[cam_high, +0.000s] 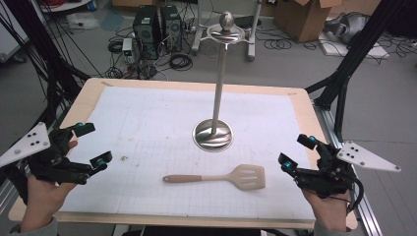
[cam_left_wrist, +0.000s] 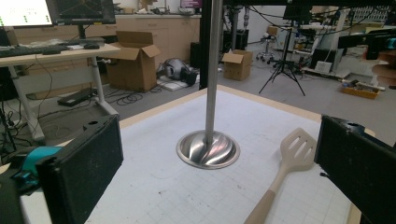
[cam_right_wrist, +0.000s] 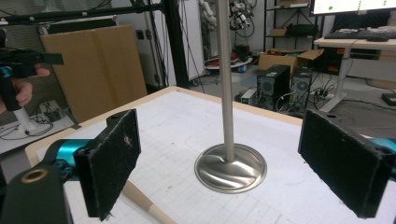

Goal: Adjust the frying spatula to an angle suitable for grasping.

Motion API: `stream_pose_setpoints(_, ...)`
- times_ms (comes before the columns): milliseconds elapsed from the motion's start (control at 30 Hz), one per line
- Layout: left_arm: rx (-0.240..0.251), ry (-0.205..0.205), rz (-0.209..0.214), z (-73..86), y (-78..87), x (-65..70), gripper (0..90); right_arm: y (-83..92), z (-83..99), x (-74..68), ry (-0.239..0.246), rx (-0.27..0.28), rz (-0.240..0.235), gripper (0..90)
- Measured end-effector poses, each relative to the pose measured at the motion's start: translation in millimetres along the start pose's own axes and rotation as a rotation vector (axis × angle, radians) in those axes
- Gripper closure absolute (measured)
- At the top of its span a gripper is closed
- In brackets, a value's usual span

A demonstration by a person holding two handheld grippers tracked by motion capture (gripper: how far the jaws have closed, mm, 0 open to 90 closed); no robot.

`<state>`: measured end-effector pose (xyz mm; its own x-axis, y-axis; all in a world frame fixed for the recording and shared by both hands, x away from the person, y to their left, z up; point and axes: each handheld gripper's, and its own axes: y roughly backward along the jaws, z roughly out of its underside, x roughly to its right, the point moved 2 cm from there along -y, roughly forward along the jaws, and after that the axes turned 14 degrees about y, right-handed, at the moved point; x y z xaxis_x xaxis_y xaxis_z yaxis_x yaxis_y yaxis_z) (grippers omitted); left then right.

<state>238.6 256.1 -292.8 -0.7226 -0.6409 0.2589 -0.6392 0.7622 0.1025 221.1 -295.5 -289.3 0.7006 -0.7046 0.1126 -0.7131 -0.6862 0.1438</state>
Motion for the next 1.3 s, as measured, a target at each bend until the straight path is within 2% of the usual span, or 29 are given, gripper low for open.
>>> stream_pose_setpoints(167,-0.003,0.005,-0.007,0.9,0.2,-1.7,1.7,-6.7,1.2,-3.6,0.008,-0.01,-0.015,11.9)
stream_pose_setpoints(333,0.001,0.006,-0.008,0.6,1.3,-1.5,1.7,-17.9,3.4,-8.6,0.02,-0.023,-0.055,13.8)
stream_pose_setpoints(400,0.0,0.004,-0.012,0.8,2.3,-1.8,1.7,-25.7,6.4,-9.4,0.015,-0.03,-0.085,14.0)
stream_pose_setpoints(567,0.001,0.009,-0.03,2.0,5.4,-3.0,1.7,-35.5,10.3,-9.2,0.012,-0.047,-0.116,15.2)
stream_pose_setpoints(833,-0.006,0.011,-0.037,5.2,8.1,-2.2,1.7,-43.1,11.0,-12.3,0.021,-0.055,-0.167,16.2)
stream_pose_setpoints(1167,0.013,0.014,-0.041,3.6,13.9,-1.6,1.7,-54.0,10.2,-20.9,0.049,-0.064,-0.209,16.2)
stream_pose_setpoints(1300,0.003,0.011,-0.044,4.5,13.2,-1.7,1.7,-58.1,12.7,-21.5,0.053,-0.072,-0.229,20.4)
